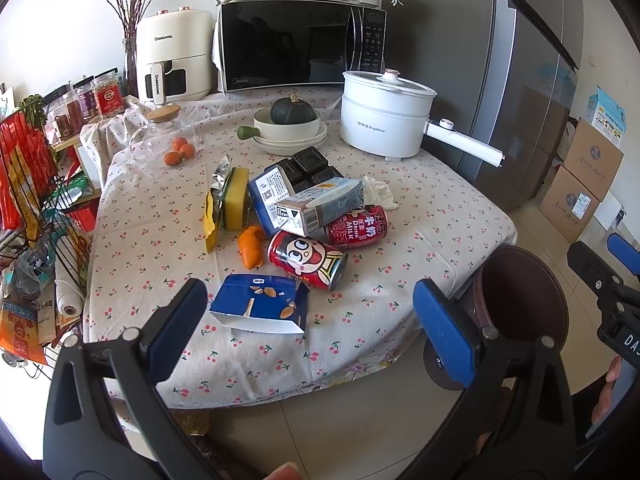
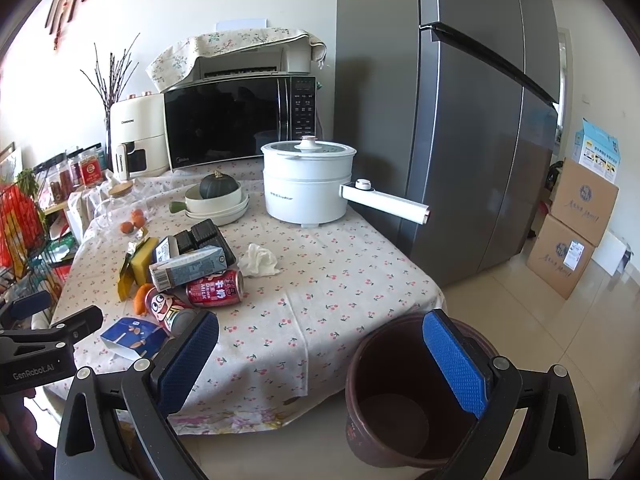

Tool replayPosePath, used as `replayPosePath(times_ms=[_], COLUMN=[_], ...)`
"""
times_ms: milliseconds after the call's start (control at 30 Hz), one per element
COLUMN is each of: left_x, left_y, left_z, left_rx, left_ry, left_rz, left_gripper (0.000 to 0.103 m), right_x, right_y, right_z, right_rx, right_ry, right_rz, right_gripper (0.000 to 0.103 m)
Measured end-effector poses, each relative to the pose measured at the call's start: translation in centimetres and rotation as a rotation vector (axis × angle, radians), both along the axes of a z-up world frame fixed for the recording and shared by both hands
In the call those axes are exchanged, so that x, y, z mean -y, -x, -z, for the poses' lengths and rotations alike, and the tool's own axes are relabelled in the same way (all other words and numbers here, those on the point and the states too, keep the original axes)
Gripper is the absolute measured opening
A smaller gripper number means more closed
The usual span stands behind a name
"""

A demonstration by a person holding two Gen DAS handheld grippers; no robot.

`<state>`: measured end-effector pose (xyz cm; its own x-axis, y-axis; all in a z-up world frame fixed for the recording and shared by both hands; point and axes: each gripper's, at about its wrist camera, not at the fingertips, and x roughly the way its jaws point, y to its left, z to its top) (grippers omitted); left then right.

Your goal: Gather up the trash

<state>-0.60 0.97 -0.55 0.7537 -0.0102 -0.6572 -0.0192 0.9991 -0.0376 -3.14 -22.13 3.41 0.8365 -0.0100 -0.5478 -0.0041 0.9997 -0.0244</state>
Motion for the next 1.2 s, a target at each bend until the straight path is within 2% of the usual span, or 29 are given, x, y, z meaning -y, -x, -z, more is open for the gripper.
replayPosePath(times_ms=[1200], left_x=[0.23], left_y=[0.06], left_z=[0.45], left_rx=[-0.006], left_ry=[-0.004], left_rz=[0.000], left_gripper=[0.102], right_x=[0.55], right_y=[0.01], right_z=[-0.32], right_rx=[0.004], right_ry=[-0.018], right_rz=[0.004], right_gripper=[0.103])
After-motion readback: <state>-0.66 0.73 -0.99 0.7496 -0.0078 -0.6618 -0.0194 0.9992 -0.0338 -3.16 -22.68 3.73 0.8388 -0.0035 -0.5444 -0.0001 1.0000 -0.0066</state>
